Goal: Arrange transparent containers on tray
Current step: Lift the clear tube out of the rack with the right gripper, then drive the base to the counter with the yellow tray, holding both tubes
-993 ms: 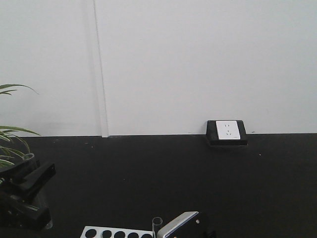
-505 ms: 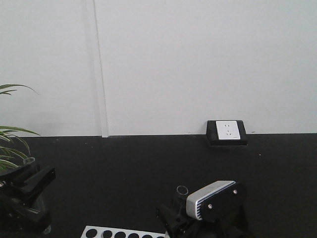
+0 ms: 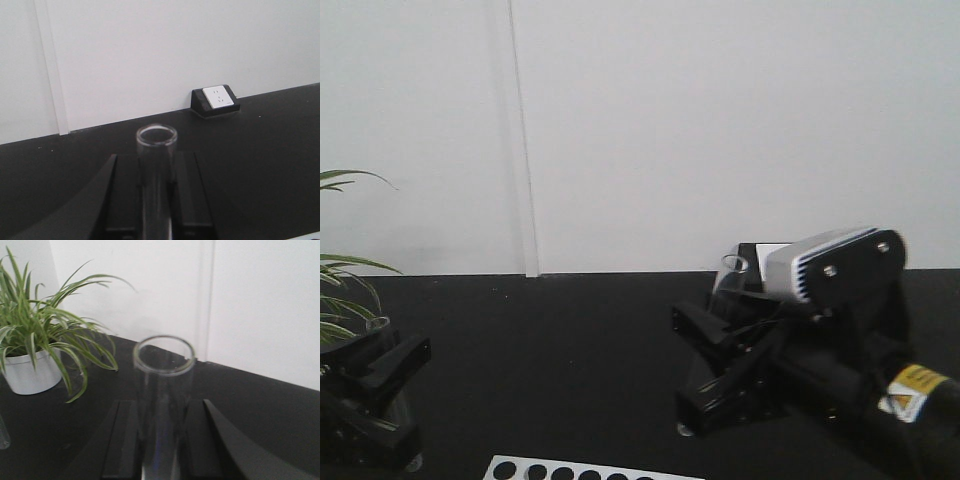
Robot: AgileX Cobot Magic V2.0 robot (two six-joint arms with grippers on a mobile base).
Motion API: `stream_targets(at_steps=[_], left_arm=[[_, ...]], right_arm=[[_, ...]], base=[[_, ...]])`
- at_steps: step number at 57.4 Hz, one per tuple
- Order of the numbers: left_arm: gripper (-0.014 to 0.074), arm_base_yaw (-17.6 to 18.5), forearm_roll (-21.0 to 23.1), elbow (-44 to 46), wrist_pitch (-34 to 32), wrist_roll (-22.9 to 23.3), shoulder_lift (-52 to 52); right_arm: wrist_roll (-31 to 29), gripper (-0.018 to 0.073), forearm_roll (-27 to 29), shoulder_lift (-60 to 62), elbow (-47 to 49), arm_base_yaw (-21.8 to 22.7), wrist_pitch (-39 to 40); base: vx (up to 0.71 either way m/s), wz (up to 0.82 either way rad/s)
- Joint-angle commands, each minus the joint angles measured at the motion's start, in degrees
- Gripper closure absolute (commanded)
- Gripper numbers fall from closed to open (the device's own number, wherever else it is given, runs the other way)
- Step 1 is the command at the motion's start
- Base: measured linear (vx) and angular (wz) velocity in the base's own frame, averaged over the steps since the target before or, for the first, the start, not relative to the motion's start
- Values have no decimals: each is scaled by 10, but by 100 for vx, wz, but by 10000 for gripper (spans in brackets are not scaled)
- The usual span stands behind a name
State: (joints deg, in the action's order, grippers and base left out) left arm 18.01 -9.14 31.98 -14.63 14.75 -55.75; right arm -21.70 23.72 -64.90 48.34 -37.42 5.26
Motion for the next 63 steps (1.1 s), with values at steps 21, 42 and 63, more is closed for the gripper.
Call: stream_targets(at_steps=[21,42,63], left_arm=[[461,1,7,21,63,1,141],[461,1,7,21,69,1,172],[461,1,7,21,69,1,172]], right_arm=[[-27,445,-6,161,22,100,-160],[-27,445,-4,160,22,100,-188],[-27,445,-4,160,22,100,-188]], base=[[0,0],[0,0],[0,0]])
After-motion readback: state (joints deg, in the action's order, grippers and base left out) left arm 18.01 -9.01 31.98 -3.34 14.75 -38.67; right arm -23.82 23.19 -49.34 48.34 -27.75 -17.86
